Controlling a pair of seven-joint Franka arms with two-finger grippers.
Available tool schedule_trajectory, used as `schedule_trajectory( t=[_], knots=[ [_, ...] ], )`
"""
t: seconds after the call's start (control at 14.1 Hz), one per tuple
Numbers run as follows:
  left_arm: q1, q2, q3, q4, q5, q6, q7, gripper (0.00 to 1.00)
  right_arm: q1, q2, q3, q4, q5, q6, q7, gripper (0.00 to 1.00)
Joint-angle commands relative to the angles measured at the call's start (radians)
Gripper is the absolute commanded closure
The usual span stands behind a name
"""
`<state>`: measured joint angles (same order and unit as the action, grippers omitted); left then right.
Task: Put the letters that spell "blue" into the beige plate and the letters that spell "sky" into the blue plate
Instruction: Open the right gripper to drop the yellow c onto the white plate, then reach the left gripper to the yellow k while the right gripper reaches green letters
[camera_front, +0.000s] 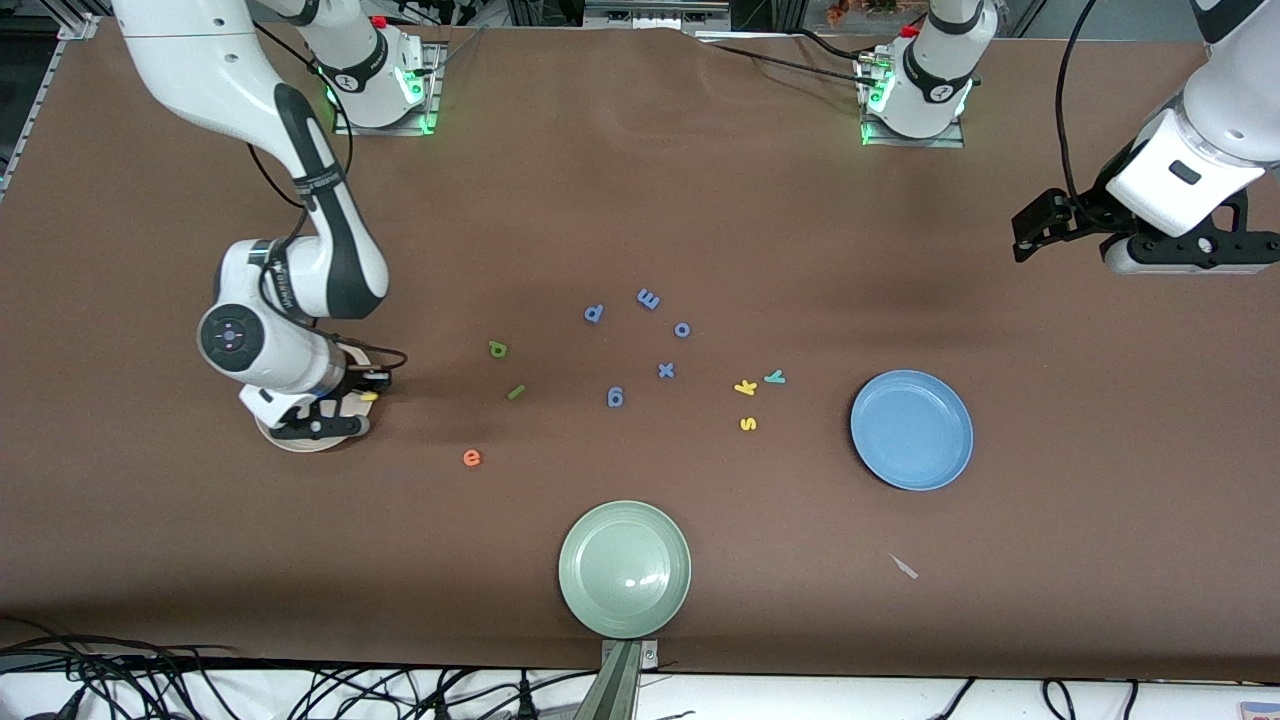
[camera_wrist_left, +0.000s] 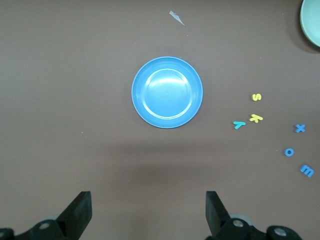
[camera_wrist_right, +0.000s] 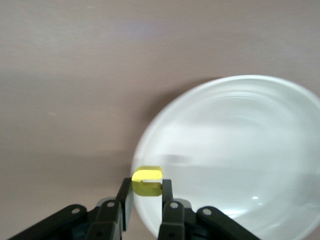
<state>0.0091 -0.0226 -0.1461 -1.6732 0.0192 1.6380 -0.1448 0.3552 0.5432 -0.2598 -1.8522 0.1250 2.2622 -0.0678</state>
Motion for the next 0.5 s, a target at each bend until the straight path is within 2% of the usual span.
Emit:
schedule_trajectory(
  t=[0.0, 0.07, 0.14, 0.28, 0.43],
  knots=[
    [-0.014, 0.055, -0.050, 0.042, 0.042, -0.004, 0.005, 0.00, -0.022, 0.006, -0.036, -0.007, 0.005, -0.010, -0.119, 0.56],
    [-0.015, 0.079, -0.072, 0.040, 0.042, -0.012, 0.004, 0.00, -0.031, 0.007, -0.035, -0.007, 0.010, -0.010, -0.122, 0.11],
    [-0.020, 0.111, -0.098, 0.041, 0.042, -0.032, 0.001, 0.00, -0.030, 0.007, -0.033, 0.005, 0.010, -0.010, -0.115, 0.00],
    [-0.029, 0.179, -0.151, 0.043, 0.042, -0.038, 0.001, 0.00, -0.019, 0.006, -0.026, 0.033, 0.022, -0.044, -0.092, 0.00],
    [-0.055, 0.295, -0.167, 0.055, 0.038, -0.024, -0.001, 0.00, -0.002, 0.004, -0.015, 0.044, 0.022, -0.072, -0.032, 0.00]
  ],
)
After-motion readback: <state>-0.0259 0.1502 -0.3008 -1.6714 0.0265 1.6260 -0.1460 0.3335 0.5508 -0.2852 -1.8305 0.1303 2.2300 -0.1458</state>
